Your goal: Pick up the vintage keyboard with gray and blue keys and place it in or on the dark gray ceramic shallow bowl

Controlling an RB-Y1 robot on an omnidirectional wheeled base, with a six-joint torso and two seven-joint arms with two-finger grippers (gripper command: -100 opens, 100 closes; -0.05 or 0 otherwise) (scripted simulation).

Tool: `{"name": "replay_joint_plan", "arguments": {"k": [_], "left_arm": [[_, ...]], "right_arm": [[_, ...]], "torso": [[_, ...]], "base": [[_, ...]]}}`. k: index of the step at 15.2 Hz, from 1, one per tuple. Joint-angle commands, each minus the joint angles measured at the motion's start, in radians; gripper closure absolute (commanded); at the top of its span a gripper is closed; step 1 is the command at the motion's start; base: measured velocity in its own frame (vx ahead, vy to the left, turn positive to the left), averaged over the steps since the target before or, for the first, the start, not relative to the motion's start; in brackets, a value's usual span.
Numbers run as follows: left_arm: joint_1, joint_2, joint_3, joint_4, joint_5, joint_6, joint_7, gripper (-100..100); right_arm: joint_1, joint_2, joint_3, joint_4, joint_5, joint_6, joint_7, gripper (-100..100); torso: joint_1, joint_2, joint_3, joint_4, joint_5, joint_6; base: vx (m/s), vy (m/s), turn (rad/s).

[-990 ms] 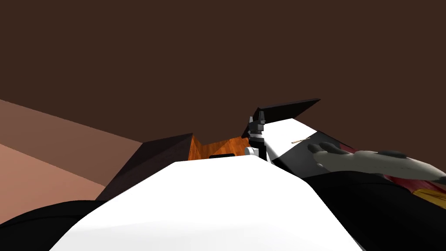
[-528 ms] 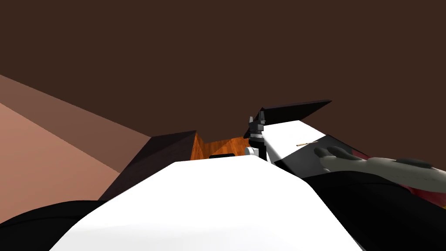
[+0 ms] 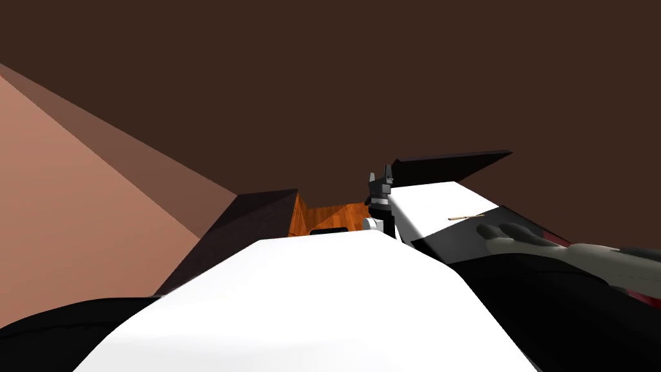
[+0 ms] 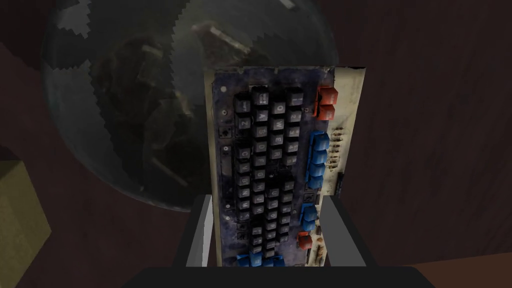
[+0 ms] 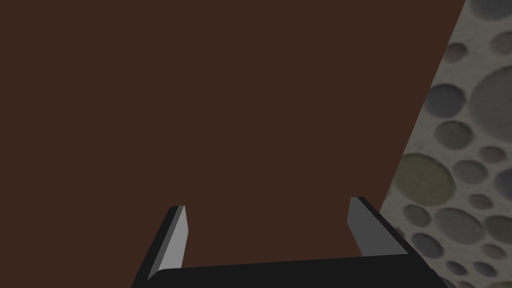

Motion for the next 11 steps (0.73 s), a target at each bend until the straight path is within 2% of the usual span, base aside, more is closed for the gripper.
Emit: {"name": "replay_joint_plan", "arguments": {"k": [1,7,8,9,11], "left_arm": [[-0.010,0.010,0.021,0.018,0.007,-0.032,-0.035,100],[-0.037,0.033,0.068,0.060,0.010,-0.101,-0.110,100],[-0.033,0.028,0.058,0.054,0.010,-0.087,-0.093,100],[-0.035,0.030,0.060,0.056,0.010,-0.091,-0.098,-100],[-0.034,0.030,0.060,0.056,0.010,-0.091,-0.098,-100]], "right_arm": [[0.000,0.000,0.000,0.000,0.000,0.000,0.000,0],[0.000,0.000,0.000,0.000,0.000,0.000,0.000,0],[0.000,0.000,0.000,0.000,0.000,0.000,0.000,0],[0.000,0.000,0.000,0.000,0.000,0.000,0.000,0],[0.000,0.000,0.000,0.000,0.000,0.000,0.000,0]], "torso": [[0.000,0.000,0.000,0.000,0.000,0.000],[-0.002,-0.001,0.000,0.000,-0.001,0.001],[-0.002,-0.002,-0.001,0.000,-0.001,0.001],[-0.003,-0.003,-0.001,0.000,0.000,0.002],[-0.005,-0.005,-0.003,-0.001,-0.001,0.002]], "base": [[-0.062,0.054,0.099],[-0.060,0.056,0.083],[-0.032,0.041,0.028],[-0.013,0.016,-0.001],[-0.003,0.004,0.000]]}}
